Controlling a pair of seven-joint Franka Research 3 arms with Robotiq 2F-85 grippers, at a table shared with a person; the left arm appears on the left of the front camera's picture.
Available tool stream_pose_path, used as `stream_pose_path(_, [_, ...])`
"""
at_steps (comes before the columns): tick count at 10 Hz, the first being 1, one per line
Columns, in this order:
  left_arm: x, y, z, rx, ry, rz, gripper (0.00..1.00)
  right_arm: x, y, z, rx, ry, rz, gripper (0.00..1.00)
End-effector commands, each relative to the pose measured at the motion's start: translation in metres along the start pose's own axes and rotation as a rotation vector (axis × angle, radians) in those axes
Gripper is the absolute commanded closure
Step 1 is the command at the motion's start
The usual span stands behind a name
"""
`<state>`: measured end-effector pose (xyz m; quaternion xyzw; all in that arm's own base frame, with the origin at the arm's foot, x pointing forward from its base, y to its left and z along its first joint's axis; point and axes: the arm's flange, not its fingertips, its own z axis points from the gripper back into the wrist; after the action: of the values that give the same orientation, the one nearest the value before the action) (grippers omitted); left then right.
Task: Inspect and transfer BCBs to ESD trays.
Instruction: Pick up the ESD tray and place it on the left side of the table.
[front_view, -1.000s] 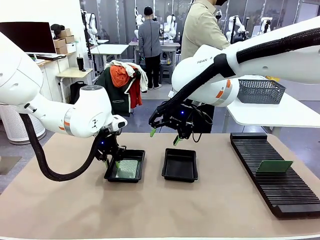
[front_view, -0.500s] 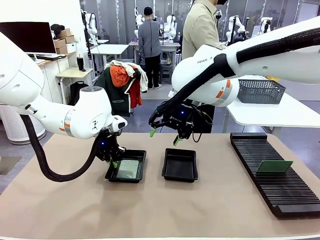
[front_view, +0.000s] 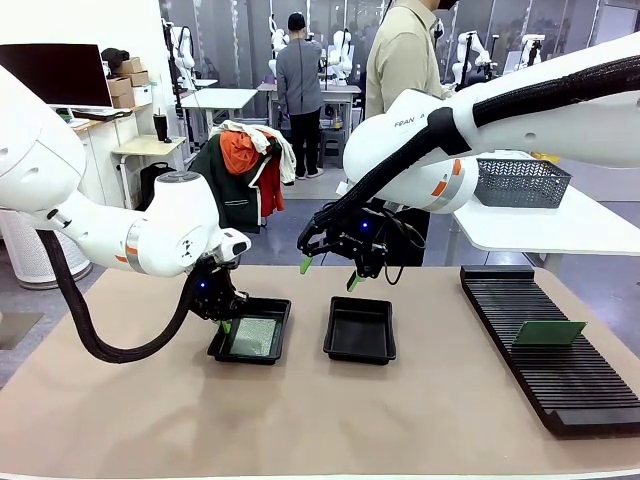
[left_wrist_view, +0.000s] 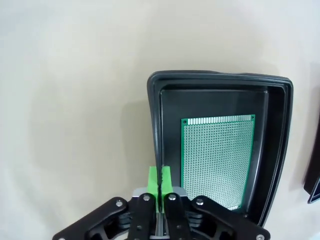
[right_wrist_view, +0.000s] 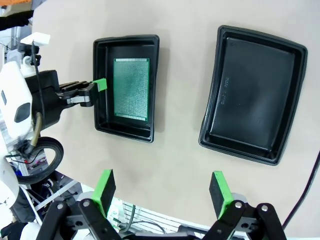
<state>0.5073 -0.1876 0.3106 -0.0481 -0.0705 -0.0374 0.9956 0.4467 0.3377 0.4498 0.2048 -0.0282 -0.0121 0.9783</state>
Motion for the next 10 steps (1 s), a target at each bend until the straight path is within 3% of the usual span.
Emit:
stream_pose_path(1, [-0.006,0.025,0.008,-0.063,-0.013,0.022,1.0,0.002,0.002,-0.001,-0.015,-0.008,-0.012,0.0])
stream_pose_path(2, [-0.007,0.04,0.013,-0.122,0.009,0.054,1.0,0.002,0.002,-0.001,-0.015,-0.008,-0.012,0.0])
stream_pose_path(6, [-0.023,0.101,0.04,-0.216,-0.053,0.053,1.0,0.002,0.002,-0.001,-0.015,-0.008,-0.012,0.0])
stream_pose_path(10, [-0.033,0.194,0.054,-0.273,-0.062,0.085,1.0,0.002,0.002,-0.001,-0.015,-0.008,-0.012,0.0])
